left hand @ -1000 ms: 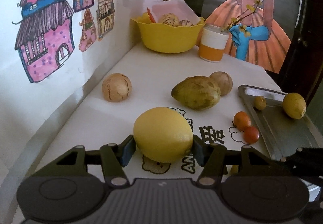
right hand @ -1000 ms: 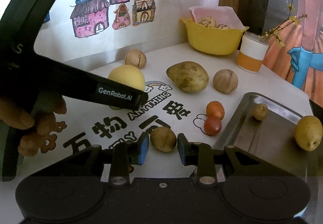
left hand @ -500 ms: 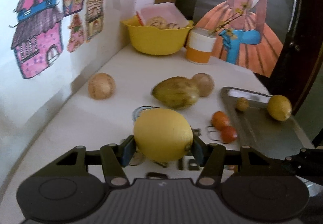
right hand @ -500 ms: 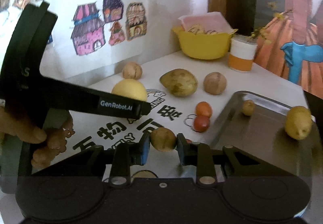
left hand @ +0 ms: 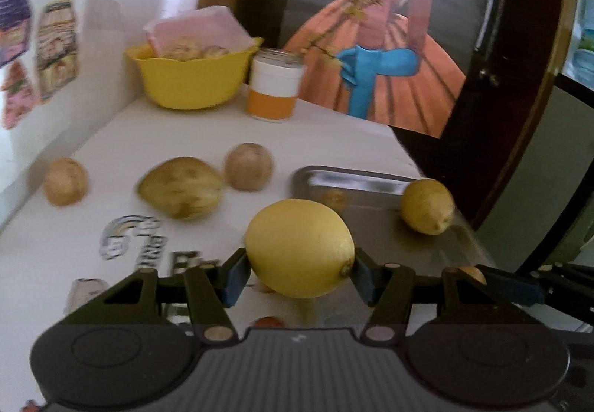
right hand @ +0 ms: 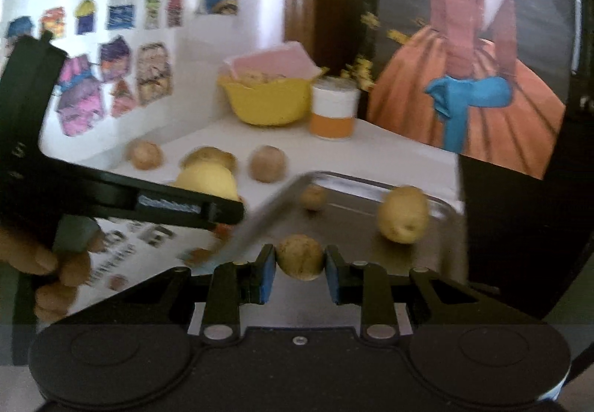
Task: Organize fruits
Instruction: 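Carry the lemon and small pear onto the tray and open both grippers, then move both grippers back toward the small tomatoes on the table, then grasp the orange tomato with the left gripper while the right gripper grasps the red tomato, then carry both tomatoes onto the metal tray and open both grippers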
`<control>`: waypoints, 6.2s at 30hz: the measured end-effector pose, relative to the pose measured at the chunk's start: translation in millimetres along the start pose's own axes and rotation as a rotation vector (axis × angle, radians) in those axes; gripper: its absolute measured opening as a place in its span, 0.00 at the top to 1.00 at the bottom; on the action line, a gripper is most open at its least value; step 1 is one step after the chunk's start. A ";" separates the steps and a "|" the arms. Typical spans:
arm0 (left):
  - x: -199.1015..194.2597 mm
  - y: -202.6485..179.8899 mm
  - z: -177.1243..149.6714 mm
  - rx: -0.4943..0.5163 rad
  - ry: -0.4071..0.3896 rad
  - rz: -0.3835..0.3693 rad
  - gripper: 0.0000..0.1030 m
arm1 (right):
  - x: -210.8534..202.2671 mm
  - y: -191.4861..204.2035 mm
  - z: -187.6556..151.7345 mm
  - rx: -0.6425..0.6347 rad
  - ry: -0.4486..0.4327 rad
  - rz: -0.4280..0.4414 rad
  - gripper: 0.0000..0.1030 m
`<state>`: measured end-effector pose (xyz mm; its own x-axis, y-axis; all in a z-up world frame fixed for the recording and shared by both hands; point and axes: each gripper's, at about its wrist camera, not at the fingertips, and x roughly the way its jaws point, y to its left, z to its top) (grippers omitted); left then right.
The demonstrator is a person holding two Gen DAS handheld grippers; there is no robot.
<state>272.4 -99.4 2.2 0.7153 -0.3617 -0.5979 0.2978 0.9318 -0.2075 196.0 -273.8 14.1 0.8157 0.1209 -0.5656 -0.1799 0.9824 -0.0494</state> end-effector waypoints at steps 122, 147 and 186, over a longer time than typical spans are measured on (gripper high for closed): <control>30.2 82.1 29.9 -0.157 0.114 -0.096 0.03 | 78.5 77.6 72.0 -0.689 0.243 0.320 0.29; 46.0 73.2 27.8 -0.149 0.150 -0.086 0.72 | 78.4 81.9 67.0 -0.773 0.204 0.304 0.34; -7.1 92.4 8.2 -0.170 0.087 0.004 0.72 | 86.8 101.2 74.5 -0.752 0.258 0.345 0.77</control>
<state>300.0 -11.0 -6.4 0.6568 -0.3609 -0.6621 0.1789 0.9275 -0.3281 289.6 -153.3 21.3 0.5148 0.2700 -0.8137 -0.7846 0.5308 -0.3203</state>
